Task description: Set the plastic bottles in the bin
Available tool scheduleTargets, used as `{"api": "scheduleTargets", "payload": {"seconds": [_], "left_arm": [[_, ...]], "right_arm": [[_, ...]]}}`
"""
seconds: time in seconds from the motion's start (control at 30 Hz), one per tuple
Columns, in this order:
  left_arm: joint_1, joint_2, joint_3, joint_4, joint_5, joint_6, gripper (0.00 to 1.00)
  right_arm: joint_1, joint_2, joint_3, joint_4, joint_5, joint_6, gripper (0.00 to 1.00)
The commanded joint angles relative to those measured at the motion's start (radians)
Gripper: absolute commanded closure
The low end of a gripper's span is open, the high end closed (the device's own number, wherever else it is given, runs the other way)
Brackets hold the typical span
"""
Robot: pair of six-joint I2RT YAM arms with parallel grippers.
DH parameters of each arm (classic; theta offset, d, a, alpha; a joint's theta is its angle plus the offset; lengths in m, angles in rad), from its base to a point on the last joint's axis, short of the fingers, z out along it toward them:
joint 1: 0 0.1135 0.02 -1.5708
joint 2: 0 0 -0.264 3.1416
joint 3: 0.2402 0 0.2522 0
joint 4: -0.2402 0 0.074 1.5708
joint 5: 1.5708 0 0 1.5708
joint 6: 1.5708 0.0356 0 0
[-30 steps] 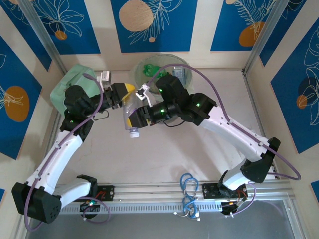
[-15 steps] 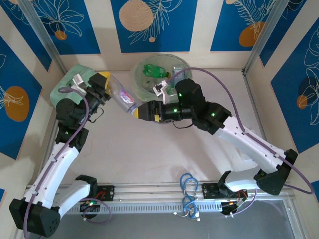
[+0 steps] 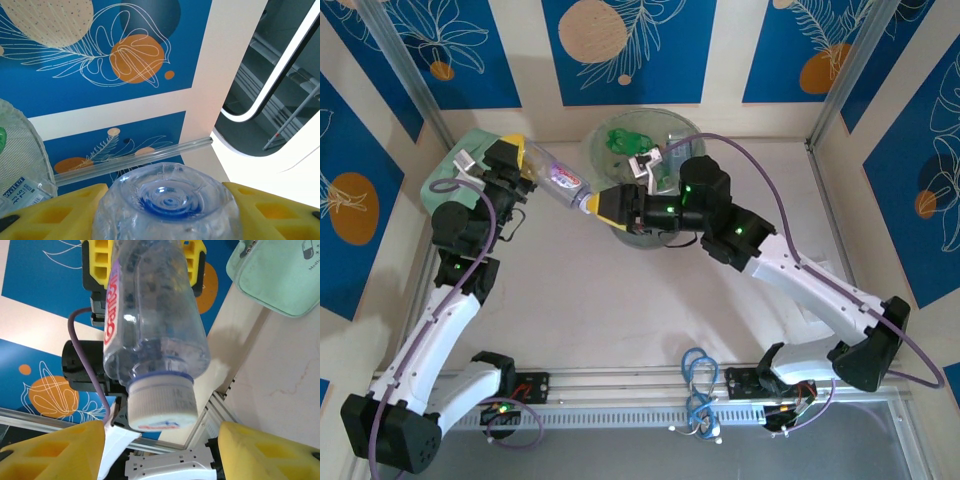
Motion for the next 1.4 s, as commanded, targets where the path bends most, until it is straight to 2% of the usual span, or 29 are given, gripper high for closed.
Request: {"api": "scheduleTargets", "payload": {"seconds": [0.0, 0.37, 0.6, 0.63, 0.7, 0.77, 0.9, 1.03, 1.13, 1.23, 1.37], "left_arm": [[0.01, 0.004, -0.002, 0.077, -0.013, -0.018, 0.42], [0.011, 0.001, -0.013, 0.084, -0.008, -0.027, 0.43], [0.011, -0.017, -0.014, 0.029, -0.012, 0.003, 0.43], [0.011, -0.02, -0.009, 0.008, -0.009, 0.015, 0.41], [0.012, -0.019, 0.009, -0.035, 0.009, 0.039, 0.21], [0.012, -0.015, 0.058, -0.145, 0.048, 0.104, 0.01], [0.014, -0.011, 0.222, -0.509, 0.12, 0.369, 0.0], [0.014, -0.026, 0.334, -0.839, 0.07, 0.574, 0.0], [0.015, -0.041, 0.352, -0.948, 0.055, 0.648, 0.0], [0.014, -0.067, 0.338, -0.991, 0.067, 0.685, 0.0], [0.015, -0.091, 0.321, -1.038, 0.065, 0.718, 0.0]], "right_arm": [[0.0, 0.03, 0.052, 0.022, -0.026, 0.011, 0.41], [-0.001, 0.059, 0.096, 0.007, -0.023, 0.004, 0.53], [-0.006, 0.06, 0.147, -0.108, 0.006, -0.044, 0.7], [-0.011, 0.062, 0.161, -0.138, 0.013, -0.054, 0.72], [-0.024, 0.063, 0.189, -0.2, 0.017, -0.077, 0.73], [-0.059, 0.059, 0.219, -0.275, 0.021, -0.11, 0.74], [-0.209, 0.079, 0.32, -0.446, -0.095, -0.21, 0.74], [-0.382, 0.154, 0.475, -0.664, -0.202, -0.379, 0.76], [-0.468, 0.193, 0.522, -0.729, -0.251, -0.458, 0.76], [-0.529, 0.229, 0.529, -0.768, -0.299, -0.529, 0.76], [-0.563, 0.281, 0.526, -0.809, -0.336, -0.611, 0.76]]}}
